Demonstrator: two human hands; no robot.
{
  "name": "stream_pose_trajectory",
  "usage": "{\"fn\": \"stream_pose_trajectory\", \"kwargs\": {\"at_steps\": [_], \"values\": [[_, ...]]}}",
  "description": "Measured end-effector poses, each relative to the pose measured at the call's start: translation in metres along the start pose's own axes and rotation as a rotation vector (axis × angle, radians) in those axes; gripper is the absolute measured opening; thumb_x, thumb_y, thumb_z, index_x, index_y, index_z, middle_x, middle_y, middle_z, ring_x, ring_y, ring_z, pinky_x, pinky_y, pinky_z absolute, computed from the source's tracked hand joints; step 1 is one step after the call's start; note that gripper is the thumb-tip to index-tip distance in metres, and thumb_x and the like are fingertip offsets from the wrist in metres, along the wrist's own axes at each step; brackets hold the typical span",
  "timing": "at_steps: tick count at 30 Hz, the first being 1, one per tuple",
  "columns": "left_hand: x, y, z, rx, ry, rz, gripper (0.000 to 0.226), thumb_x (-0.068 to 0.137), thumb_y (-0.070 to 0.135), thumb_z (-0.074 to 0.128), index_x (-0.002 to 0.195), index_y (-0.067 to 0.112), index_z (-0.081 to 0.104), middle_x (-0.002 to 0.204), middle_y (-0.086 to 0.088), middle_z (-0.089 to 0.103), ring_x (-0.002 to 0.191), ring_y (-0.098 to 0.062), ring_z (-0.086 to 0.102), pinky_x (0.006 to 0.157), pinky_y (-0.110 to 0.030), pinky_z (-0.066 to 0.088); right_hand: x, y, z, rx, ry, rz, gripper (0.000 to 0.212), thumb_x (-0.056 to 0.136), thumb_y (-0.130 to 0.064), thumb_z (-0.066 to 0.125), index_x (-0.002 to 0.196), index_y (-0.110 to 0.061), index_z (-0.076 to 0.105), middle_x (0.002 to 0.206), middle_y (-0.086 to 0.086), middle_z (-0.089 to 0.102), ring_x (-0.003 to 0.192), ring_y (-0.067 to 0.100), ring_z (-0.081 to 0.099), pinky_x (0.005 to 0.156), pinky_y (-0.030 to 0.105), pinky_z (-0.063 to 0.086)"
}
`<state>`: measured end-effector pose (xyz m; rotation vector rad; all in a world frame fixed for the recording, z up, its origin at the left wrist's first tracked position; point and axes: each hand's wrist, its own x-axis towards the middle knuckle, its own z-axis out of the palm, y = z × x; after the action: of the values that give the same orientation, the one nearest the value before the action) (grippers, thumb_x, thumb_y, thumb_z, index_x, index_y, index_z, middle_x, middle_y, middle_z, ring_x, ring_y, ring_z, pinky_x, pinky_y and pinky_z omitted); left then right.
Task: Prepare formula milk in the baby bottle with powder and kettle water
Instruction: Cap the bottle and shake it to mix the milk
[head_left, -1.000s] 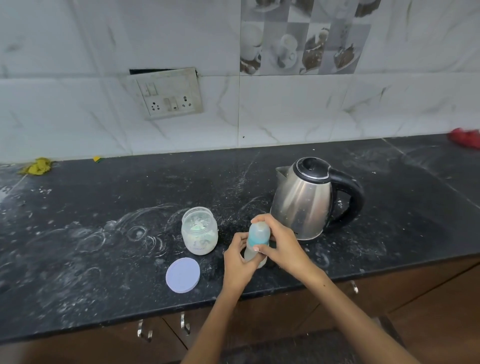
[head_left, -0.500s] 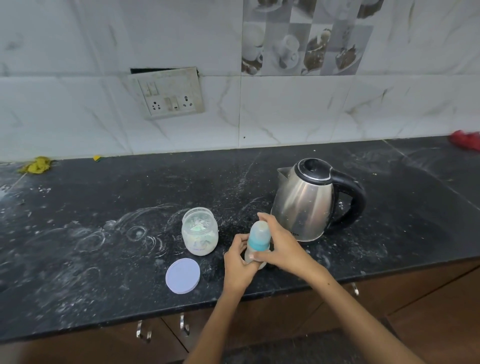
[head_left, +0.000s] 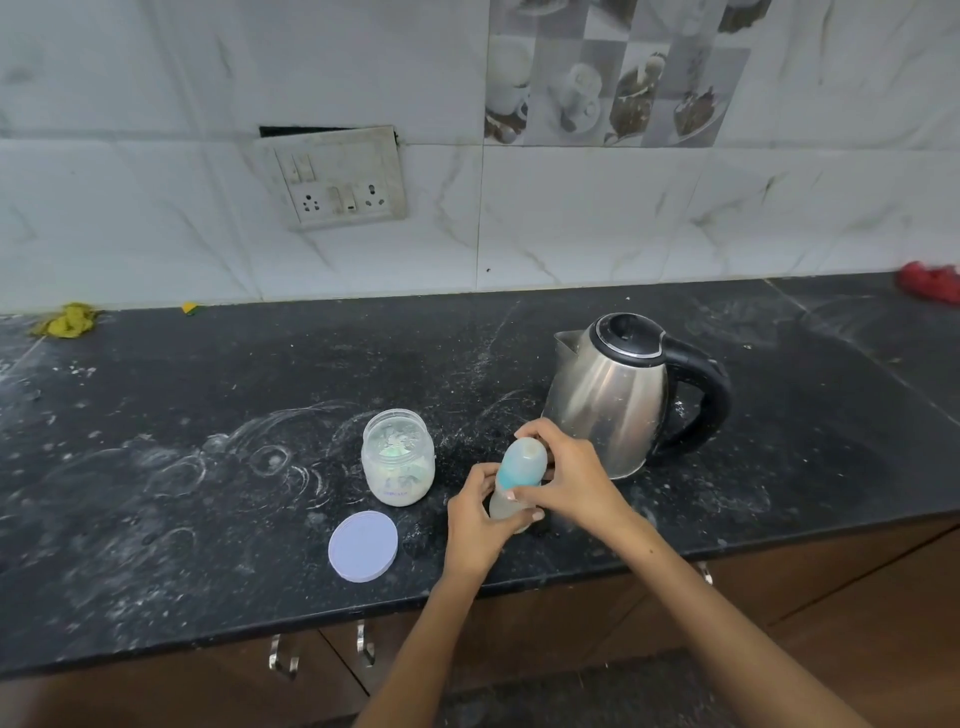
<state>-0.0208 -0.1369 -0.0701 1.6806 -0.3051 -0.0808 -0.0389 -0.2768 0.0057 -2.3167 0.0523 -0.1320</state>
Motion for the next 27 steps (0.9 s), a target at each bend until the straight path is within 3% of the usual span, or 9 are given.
{"fn": "stream_pose_trajectory", "kwargs": {"at_steps": [3,6,9,13,18,22,24,25,27], "values": [[0.000,-0.001,0.000,0.010,-0.005,0.009,0.051,0.063,0.025,0.088,0.106,0.020,0.062,0.102,0.008,0.070,0.098,-0.009,0.065,0.085,-0.029,0.053,0.001,-0.003,-0.009,0.098,-0.013,-0.026,0.057,0.060,-0.020,0.086,0.109,-0.028,0.057,0.105,-0.004,0.064,0.093,0.026,0.065,0.078,0.044,0.058],[0.000,0.004,-0.005,0.032,-0.019,0.021,0.051,0.062,0.037,0.083,0.108,0.023,0.065,0.103,0.010,0.070,0.098,-0.006,0.064,0.084,-0.023,0.051,0.007,-0.008,-0.028,0.223,-0.015,0.001,0.055,0.064,-0.010,0.087,0.111,-0.021,0.060,0.106,-0.008,0.062,0.100,0.024,0.065,0.084,0.042,0.058],[0.001,0.009,-0.009,0.042,-0.058,0.026,0.051,0.063,0.036,0.083,0.110,0.028,0.065,0.104,0.011,0.070,0.099,-0.004,0.063,0.083,-0.019,0.050,0.011,-0.013,-0.043,0.146,-0.061,-0.022,0.054,0.064,-0.015,0.088,0.110,-0.023,0.060,0.103,-0.017,0.062,0.100,0.015,0.064,0.088,0.039,0.056],[0.004,0.017,-0.012,0.015,-0.092,0.031,0.052,0.067,0.032,0.084,0.115,0.027,0.066,0.106,0.011,0.071,0.102,-0.007,0.064,0.089,-0.027,0.051,0.013,-0.019,-0.049,0.016,-0.164,-0.107,0.059,0.066,-0.017,0.085,0.118,-0.027,0.057,0.110,-0.027,0.057,0.105,0.004,0.058,0.092,0.029,0.051],[0.005,0.032,-0.013,-0.005,-0.128,0.055,0.047,0.071,0.029,0.083,0.115,0.026,0.067,0.105,0.011,0.072,0.101,-0.008,0.065,0.088,-0.028,0.051,0.015,-0.026,-0.055,-0.046,-0.217,-0.161,0.048,0.066,-0.018,0.084,0.109,-0.025,0.064,0.108,-0.019,0.063,0.100,0.002,0.059,0.084,0.021,0.048],[0.003,0.038,-0.011,0.014,-0.108,0.075,0.045,0.070,0.024,0.084,0.112,0.026,0.068,0.103,0.012,0.072,0.098,-0.003,0.065,0.083,-0.019,0.048,0.017,-0.037,-0.053,-0.251,-0.182,-0.091,0.038,0.063,-0.044,0.082,0.088,-0.022,0.063,0.084,-0.007,0.067,0.082,0.015,0.062,0.072,0.032,0.050],[0.000,0.041,-0.009,0.016,-0.078,0.083,0.042,0.069,0.022,0.085,0.108,0.025,0.070,0.101,0.013,0.072,0.097,0.000,0.064,0.082,-0.015,0.047,0.019,-0.043,-0.049,-0.458,-0.090,0.018,0.056,0.059,-0.067,0.073,0.079,-0.017,0.058,0.074,-0.004,0.062,0.075,0.018,0.061,0.065,0.034,0.048],[-0.001,0.042,-0.008,0.012,-0.069,0.083,0.041,0.069,0.022,0.085,0.108,0.024,0.070,0.101,0.013,0.072,0.098,0.000,0.064,0.082,-0.015,0.047,0.020,-0.042,-0.049,-0.499,-0.079,0.053,0.063,0.058,-0.073,0.070,0.081,-0.017,0.058,0.078,-0.005,0.062,0.078,0.018,0.061,0.066,0.033,0.048],[-0.001,0.045,-0.008,0.001,-0.080,0.084,0.042,0.070,0.025,0.084,0.110,0.023,0.069,0.102,0.012,0.072,0.099,-0.002,0.064,0.083,-0.018,0.048,0.017,-0.039,-0.056,-0.337,-0.169,0.106,0.070,0.058,-0.068,0.075,0.108,-0.021,0.059,0.104,-0.010,0.062,0.098,0.012,0.059,0.081,0.030,0.050]]}}
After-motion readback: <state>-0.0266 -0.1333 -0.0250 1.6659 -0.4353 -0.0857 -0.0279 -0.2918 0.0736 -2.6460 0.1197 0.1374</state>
